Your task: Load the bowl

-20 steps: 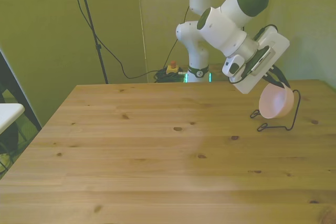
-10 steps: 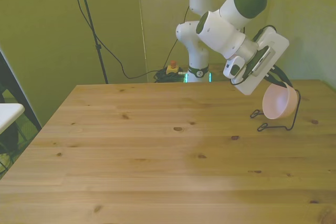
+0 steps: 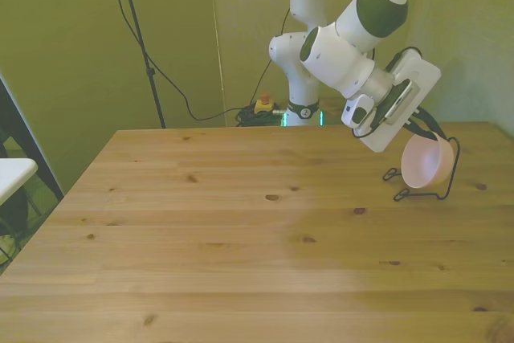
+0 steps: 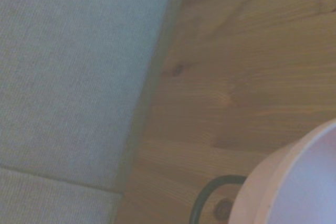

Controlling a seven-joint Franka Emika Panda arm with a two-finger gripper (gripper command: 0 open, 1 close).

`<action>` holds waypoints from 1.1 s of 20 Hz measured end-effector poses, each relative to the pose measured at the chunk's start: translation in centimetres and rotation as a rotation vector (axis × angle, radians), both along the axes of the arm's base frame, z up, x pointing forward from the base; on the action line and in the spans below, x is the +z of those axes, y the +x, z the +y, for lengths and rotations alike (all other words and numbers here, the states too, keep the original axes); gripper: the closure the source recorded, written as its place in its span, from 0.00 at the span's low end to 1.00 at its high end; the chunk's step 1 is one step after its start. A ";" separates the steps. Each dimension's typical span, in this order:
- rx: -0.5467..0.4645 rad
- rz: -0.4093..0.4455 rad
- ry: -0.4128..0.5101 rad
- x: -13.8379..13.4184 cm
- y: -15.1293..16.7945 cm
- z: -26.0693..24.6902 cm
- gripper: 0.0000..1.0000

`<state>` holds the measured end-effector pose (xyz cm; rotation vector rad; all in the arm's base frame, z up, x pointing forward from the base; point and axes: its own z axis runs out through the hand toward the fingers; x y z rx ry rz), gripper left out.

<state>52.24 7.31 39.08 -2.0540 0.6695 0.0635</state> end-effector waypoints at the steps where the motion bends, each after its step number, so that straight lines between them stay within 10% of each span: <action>1: 0.000 0.001 0.000 -0.1 0.0 0.0 1.00; 11: 0.001 0.011 0.001 -1.1 0.2 0.0 1.00; 12: 0.002 0.012 0.001 -1.1 0.2 0.0 0.00; 22: 0.005 0.010 0.000 -1.3 0.2 0.0 0.00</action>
